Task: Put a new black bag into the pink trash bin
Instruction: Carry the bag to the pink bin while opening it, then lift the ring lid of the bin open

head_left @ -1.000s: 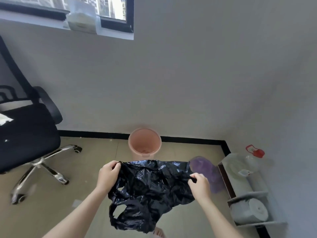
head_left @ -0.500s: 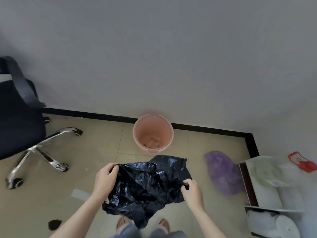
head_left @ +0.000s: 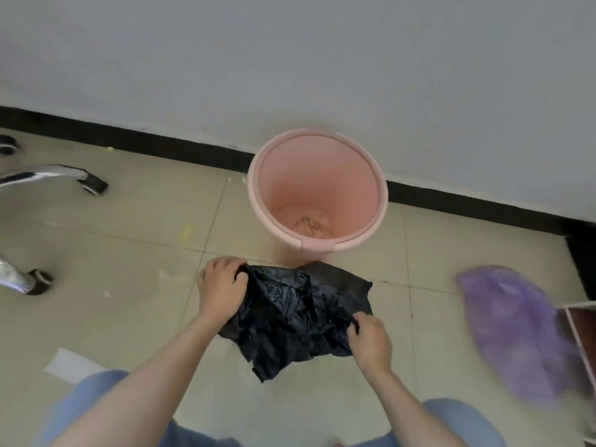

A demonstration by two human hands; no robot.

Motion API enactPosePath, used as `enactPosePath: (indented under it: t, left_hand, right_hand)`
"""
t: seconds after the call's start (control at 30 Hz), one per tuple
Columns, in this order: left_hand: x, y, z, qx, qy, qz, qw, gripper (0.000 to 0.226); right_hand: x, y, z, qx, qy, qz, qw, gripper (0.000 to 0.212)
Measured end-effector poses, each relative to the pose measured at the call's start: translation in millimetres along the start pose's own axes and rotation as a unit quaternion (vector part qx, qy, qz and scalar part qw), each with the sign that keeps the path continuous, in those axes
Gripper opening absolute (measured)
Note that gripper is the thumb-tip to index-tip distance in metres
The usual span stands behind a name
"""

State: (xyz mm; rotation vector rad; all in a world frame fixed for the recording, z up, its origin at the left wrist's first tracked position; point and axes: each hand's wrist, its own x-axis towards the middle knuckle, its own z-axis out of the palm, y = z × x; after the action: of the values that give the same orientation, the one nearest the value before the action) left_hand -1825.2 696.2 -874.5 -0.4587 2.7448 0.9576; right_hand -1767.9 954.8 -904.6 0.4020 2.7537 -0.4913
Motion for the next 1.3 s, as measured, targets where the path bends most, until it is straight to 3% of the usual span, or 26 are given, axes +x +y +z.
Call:
enactPosePath:
  t: [0.07, 0.17, 0.27, 0.43, 0.53, 0.7, 0.93, 1.13, 1.27, 1.3]
  left_hand:
    - [11.9, -7.9, 19.4, 0.028, 0.004, 0.007, 1.000, 0.033]
    - [26.5, -2.5, 25.5, -0.024, 0.056, 0.026, 0.998, 0.038]
    - [25.6, 11.1, 20.7, -0.035, 0.085, 0.077, 0.993, 0.043]
    - [19.2, 37.4, 15.7, 0.100, 0.050, 0.226, 0.968, 0.054]
    - [24.8, 43.0, 20.8, 0.147, 0.016, 0.239, 0.960, 0.058]
    - [19.6, 36.6, 28.3, 0.158, -0.013, 0.219, 0.963, 0.066]
    - [11.8, 35.6, 26.0, 0.198, -0.013, 0.213, 0.957, 0.069]
    - [-15.5, 24.2, 30.9, 0.211, -0.055, 0.143, 0.965, 0.070]
    - [-11.2, 42.1, 18.3, 0.150, 0.096, 0.168, 0.969, 0.073]
    - [-7.0, 46.6, 14.2, 0.169, 0.082, 0.192, 0.963, 0.075]
  right_hand:
    - [17.7, 3.8, 20.2, -0.037, -0.021, -0.033, 0.999, 0.023]
    - [38.3, -1.6, 28.8, -0.081, -0.042, -0.086, 0.992, 0.038]
    - [36.2, -9.4, 16.0, -0.058, -0.041, -0.136, 0.988, 0.051]
    - [28.4, -38.8, -39.1, 0.000, 0.103, -0.268, 0.958, 0.037]
    - [47.4, -65.6, -64.6, -0.020, 0.178, -0.309, 0.934, 0.036]
    - [68.0, -87.9, -60.7, -0.073, 0.127, -0.302, 0.942, 0.050]
    - [73.7, -86.5, -61.7, -0.084, 0.085, -0.277, 0.953, 0.039]
    - [61.2, -109.5, -95.4, 0.048, 0.037, -0.286, 0.956, 0.026]
    - [63.9, -119.3, -135.0, 0.040, -0.018, -0.292, 0.955, 0.018]
    - [64.2, -121.8, -143.4, 0.038, -0.029, -0.290, 0.956, 0.022]
